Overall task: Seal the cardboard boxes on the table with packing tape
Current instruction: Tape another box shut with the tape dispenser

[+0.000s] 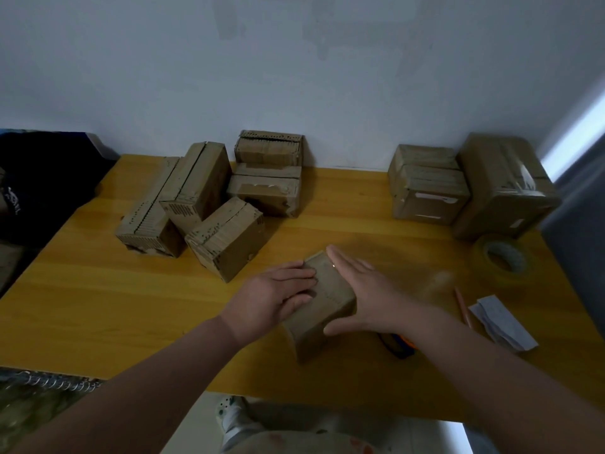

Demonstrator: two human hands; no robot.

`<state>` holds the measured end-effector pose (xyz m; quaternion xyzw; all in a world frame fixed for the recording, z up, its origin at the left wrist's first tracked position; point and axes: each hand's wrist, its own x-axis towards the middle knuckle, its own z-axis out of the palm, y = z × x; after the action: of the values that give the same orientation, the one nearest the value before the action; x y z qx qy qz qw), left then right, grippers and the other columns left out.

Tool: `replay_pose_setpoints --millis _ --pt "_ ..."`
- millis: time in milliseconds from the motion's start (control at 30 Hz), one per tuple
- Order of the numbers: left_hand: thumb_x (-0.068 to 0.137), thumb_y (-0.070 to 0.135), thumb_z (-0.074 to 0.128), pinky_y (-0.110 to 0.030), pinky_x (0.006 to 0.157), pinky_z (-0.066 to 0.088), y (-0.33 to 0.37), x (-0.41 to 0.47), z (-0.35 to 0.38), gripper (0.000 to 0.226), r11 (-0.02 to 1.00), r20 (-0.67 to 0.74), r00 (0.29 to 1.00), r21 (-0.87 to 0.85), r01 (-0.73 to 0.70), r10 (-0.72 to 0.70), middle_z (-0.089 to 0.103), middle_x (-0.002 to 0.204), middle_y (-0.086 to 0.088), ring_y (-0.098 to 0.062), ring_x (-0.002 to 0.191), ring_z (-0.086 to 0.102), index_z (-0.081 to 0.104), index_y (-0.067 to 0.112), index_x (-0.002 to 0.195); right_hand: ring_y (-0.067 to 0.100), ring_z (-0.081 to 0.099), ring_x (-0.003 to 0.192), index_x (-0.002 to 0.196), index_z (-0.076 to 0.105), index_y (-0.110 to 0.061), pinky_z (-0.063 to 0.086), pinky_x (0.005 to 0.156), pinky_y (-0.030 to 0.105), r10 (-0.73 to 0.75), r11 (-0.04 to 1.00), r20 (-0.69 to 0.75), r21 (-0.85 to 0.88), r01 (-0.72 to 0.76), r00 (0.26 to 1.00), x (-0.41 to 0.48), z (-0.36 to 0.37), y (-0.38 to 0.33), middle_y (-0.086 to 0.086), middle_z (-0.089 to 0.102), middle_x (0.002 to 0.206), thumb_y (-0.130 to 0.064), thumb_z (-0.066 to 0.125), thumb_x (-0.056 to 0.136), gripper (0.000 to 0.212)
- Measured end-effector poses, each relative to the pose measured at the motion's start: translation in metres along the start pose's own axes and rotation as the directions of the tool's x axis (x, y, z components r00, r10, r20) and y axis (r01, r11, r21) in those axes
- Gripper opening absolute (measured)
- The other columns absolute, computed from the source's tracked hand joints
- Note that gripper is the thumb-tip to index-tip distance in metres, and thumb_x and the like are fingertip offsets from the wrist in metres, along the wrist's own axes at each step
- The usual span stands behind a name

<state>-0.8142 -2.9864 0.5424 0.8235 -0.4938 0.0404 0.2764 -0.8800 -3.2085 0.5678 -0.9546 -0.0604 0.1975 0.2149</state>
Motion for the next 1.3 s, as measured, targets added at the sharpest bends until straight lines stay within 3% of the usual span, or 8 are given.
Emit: replay_pose_setpoints --millis 200,367,600,800,1067,1233,1300 --pt "0.097 0.042 0.043 -0.029 0.102 0.043 0.002 -0.001 0.001 0.044 0.999 -0.004 1.000 -0.047 0.026 -0.026 0.065 0.121 -0.006 -0.018 0.123 0.051 0.069 0.010 0.111 0.015 -0.010 0.148 0.148 -0.026 -0.029 0.021 0.116 0.043 -0.047 0.978 -0.018 -0.203 0.043 0.999 0.001 0.002 -0.018 -0.018 -0.036 0.152 -0.077 0.065 0.064 0.133" --pt "0.093 0.035 0.048 -0.017 0.092 0.042 0.005 -0.002 0.002 0.034 0.999 -0.028 0.999 -0.036 0.033 -0.034 0.061 0.115 -0.005 -0.011 0.114 0.051 0.069 0.012 0.106 0.014 -0.022 0.146 0.150 -0.024 -0.020 0.003 0.120 0.041 -0.093 0.951 -0.040 -0.299 0.076 0.995 -0.003 0.002 -0.019 -0.011 -0.043 0.146 -0.071 0.067 0.070 0.131" --pt "0.092 0.036 0.050 -0.013 0.092 0.039 0.006 0.000 0.001 0.034 0.997 -0.025 0.999 -0.068 0.036 -0.038 0.060 0.116 -0.005 -0.011 0.106 0.053 0.066 0.011 0.108 0.011 -0.032 0.141 0.150 -0.022 -0.023 -0.008 0.117 0.040 -0.147 0.950 0.011 -0.278 0.145 0.989 -0.010 0.008 -0.026 -0.011 -0.033 0.155 -0.069 0.066 0.073 0.126" --pt "0.094 0.048 0.044 -0.034 0.077 0.048 0.006 0.000 0.000 0.032 0.996 -0.010 0.997 -0.045 0.072 -0.073 0.056 0.107 -0.001 -0.023 0.101 0.059 0.052 0.018 0.103 0.013 -0.030 0.142 0.149 -0.026 -0.022 -0.005 0.120 0.045 -0.076 0.950 -0.009 -0.305 0.070 0.997 -0.004 -0.001 -0.021 -0.011 -0.041 0.149 -0.069 0.068 0.071 0.130" --pt "0.092 0.044 0.048 -0.024 0.074 0.045 0.007 0.002 0.001 0.027 0.996 -0.007 0.997 -0.053 0.076 -0.076 0.054 0.100 0.001 -0.019 0.095 0.058 0.052 0.018 0.100 0.011 -0.033 0.139 0.151 -0.019 -0.023 -0.010 0.118 0.042 -0.116 0.945 -0.016 -0.311 0.106 0.993 -0.020 0.010 -0.022 -0.012 -0.034 0.153 -0.061 0.068 0.077 0.121" --pt "0.091 0.046 0.047 -0.033 0.071 0.050 0.008 0.002 0.000 0.028 0.994 0.013 0.995 -0.044 0.100 -0.100 0.055 0.101 0.001 -0.018 0.089 0.058 0.051 0.020 0.101 0.008 -0.024 0.144 0.154 -0.009 -0.026 -0.006 0.120 0.040 -0.140 0.955 -0.025 -0.269 0.128 0.990 -0.034 0.006 -0.018 -0.014 -0.018 0.159 -0.061 0.067 0.078 0.113" --pt "0.091 0.047 0.047 -0.029 0.071 0.047 0.009 0.003 -0.001 0.026 0.995 0.007 0.996 -0.042 0.092 -0.092 0.056 0.101 0.001 -0.016 0.088 0.057 0.049 0.023 0.101 0.009 -0.022 0.145 0.154 -0.007 -0.027 -0.003 0.121 0.041 -0.131 0.948 -0.043 -0.298 0.113 0.990 -0.031 -0.004 -0.017 -0.015 -0.013 0.160 -0.064 0.064 0.078 0.110"
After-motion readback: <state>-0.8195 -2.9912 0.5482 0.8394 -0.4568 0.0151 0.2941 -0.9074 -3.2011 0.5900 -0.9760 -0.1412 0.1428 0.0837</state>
